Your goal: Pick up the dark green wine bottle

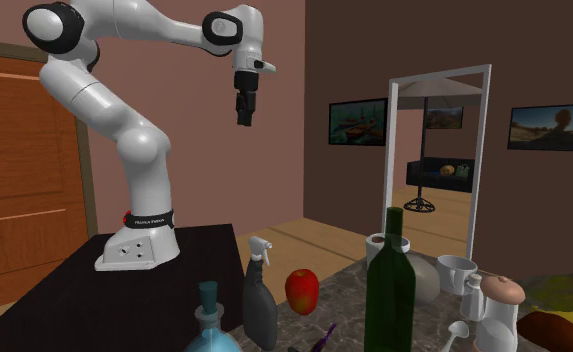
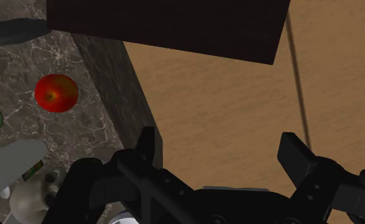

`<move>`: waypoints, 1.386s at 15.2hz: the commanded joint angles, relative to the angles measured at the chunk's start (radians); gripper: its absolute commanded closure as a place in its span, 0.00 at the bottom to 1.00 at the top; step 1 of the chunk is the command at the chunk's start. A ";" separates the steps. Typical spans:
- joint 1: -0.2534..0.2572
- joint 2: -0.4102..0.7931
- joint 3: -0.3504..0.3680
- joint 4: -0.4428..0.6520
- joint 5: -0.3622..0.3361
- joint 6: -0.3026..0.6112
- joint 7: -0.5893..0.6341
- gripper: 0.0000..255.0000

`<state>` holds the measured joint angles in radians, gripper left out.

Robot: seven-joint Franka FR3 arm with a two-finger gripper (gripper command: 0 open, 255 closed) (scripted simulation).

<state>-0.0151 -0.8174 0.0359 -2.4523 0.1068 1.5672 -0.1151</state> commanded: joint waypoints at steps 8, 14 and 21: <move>-0.068 0.117 -0.104 -0.019 -0.095 0.158 -0.105 0.00; -0.118 0.254 -0.193 0.010 -0.153 0.294 -0.188 0.00; -0.158 0.446 -0.296 0.094 -0.179 0.437 -0.286 0.00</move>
<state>-0.1696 -0.4002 -0.2473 -2.3742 -0.0715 1.9848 -0.3887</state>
